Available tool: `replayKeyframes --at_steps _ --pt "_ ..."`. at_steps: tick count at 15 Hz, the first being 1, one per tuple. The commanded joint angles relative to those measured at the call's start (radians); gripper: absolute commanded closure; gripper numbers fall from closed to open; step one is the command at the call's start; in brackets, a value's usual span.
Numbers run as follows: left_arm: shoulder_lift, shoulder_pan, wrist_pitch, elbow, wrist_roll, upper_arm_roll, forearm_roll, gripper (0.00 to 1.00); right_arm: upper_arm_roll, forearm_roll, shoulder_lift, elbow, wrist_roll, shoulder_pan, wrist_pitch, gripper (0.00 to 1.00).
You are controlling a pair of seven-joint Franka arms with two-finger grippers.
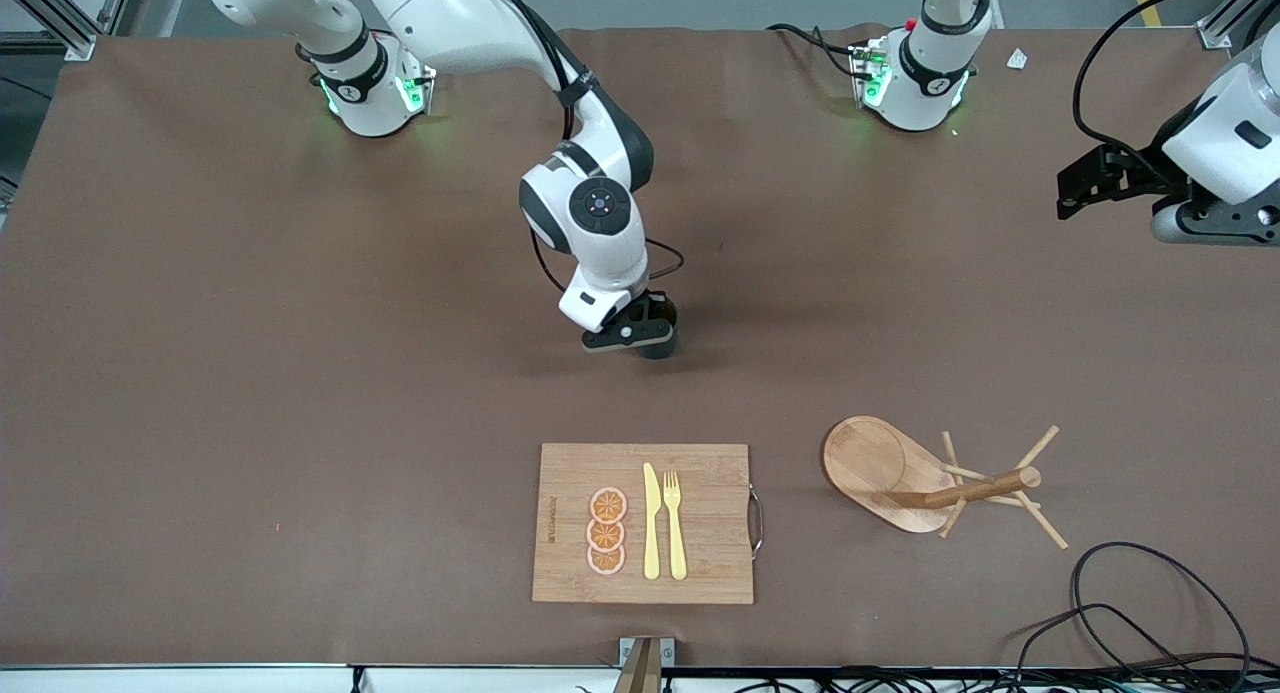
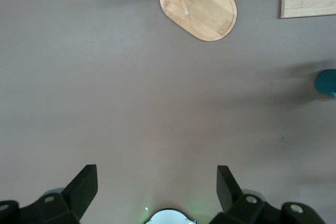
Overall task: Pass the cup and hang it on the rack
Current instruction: 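Lift the teal mug with the right gripper toward the table middle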
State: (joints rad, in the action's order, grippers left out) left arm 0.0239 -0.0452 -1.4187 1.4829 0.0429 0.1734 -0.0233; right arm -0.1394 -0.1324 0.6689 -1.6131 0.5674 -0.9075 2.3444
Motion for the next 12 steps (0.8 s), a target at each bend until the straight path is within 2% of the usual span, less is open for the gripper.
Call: replayKeyframes --at_steps 1,2,3,4,9,12 --pt "-0.001 0.001 0.007 -0.015 0.009 0.001 -0.016 0.0 -0.009 -0.004 0.028 0.03 0.019 -0.014 -0.005 1.0" --pt "-0.001 -0.001 0.007 -0.015 0.009 0.001 -0.017 0.0 -0.009 -0.003 0.029 0.033 0.017 -0.016 -0.005 0.99" --pt "-0.001 -0.001 0.006 -0.015 0.011 0.001 -0.01 0.0 -0.009 0.0 0.031 0.033 0.017 -0.016 -0.005 0.84" --pt "0.002 0.001 0.003 -0.015 0.012 0.001 -0.007 0.0 -0.009 0.003 0.031 0.035 0.019 -0.019 -0.004 0.01" --pt "0.028 0.021 -0.045 -0.016 0.135 0.014 -0.01 0.0 -0.014 -0.009 0.012 0.067 0.011 -0.01 -0.036 0.0" --pt "0.039 0.063 -0.074 -0.015 0.143 0.014 -0.018 0.0 -0.013 -0.012 -0.058 0.078 -0.001 0.036 -0.132 0.0"
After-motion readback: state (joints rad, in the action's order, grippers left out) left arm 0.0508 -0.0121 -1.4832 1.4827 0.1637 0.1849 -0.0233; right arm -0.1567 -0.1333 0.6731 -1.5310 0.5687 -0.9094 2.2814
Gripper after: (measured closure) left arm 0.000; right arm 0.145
